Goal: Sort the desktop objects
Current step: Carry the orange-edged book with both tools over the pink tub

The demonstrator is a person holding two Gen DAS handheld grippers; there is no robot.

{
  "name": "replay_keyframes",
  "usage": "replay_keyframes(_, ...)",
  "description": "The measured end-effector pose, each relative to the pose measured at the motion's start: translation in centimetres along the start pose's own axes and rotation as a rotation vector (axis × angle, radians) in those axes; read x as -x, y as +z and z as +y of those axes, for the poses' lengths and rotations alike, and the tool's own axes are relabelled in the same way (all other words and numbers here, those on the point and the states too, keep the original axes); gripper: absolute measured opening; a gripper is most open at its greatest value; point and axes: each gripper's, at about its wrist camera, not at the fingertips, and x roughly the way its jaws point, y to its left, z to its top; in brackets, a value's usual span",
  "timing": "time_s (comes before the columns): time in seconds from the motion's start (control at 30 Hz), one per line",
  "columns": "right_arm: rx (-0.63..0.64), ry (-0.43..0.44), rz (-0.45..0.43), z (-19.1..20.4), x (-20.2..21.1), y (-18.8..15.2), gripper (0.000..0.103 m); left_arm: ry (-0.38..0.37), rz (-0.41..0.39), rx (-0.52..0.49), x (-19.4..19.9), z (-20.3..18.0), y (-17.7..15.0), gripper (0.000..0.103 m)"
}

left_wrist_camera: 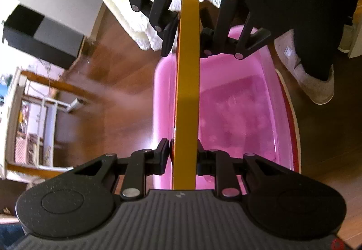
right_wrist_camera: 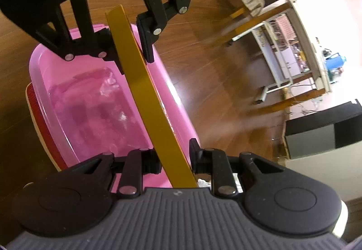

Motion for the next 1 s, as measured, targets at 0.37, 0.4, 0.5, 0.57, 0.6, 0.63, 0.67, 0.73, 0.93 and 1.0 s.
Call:
replay_keyframes(0.37,0.007,0.085,0.035,1.8,-5.2,-0.6,0.020,-0.095,0.057,0.102,-4.1,-0.1,-1.3,0.027)
replay_keyframes(0.4,0.010,0.090,0.037,1.9,-5.5,-0.7,0.020,-0.103,0.062,0.109,-4.3,-0.1,-1.3,0.027)
replay_keyframes(0.5,0.022,0.105,0.039,1.9,-6.3,-0.9,0.021,-0.124,0.071,0.131,-5.1,0.2,-1.5,0.027)
replay_keyframes(0.57,0.026,0.118,0.041,1.8,-6.7,-0.9,0.021,-0.134,0.074,0.151,-5.5,0.3,-1.8,0.027)
replay_keyframes(0.6,0.034,0.121,0.041,1.8,-6.9,-0.9,0.021,-0.137,0.075,0.157,-5.7,0.3,-2.0,0.027)
replay_keyframes(0.63,0.043,0.125,0.042,1.8,-7.1,-0.9,0.021,-0.141,0.076,0.158,-5.8,0.3,-2.1,0.027)
replay_keyframes(0.67,0.052,0.126,0.041,1.8,-7.3,-0.9,0.021,-0.144,0.077,0.155,-6.0,0.3,-2.3,0.027)
replay_keyframes(0.73,0.070,0.129,0.037,2.0,-7.7,-1.0,0.021,-0.147,0.080,0.151,-6.3,0.1,-2.5,0.027)
replay_keyframes(0.93,0.080,0.150,0.027,2.1,-9.2,-1.1,0.021,-0.150,0.094,0.145,-7.2,0.2,-3.0,0.027)
replay_keyframes(1.0,0.075,0.159,0.027,2.0,-9.6,-1.1,0.021,-0.154,0.098,0.145,-7.7,0.5,-2.9,0.027)
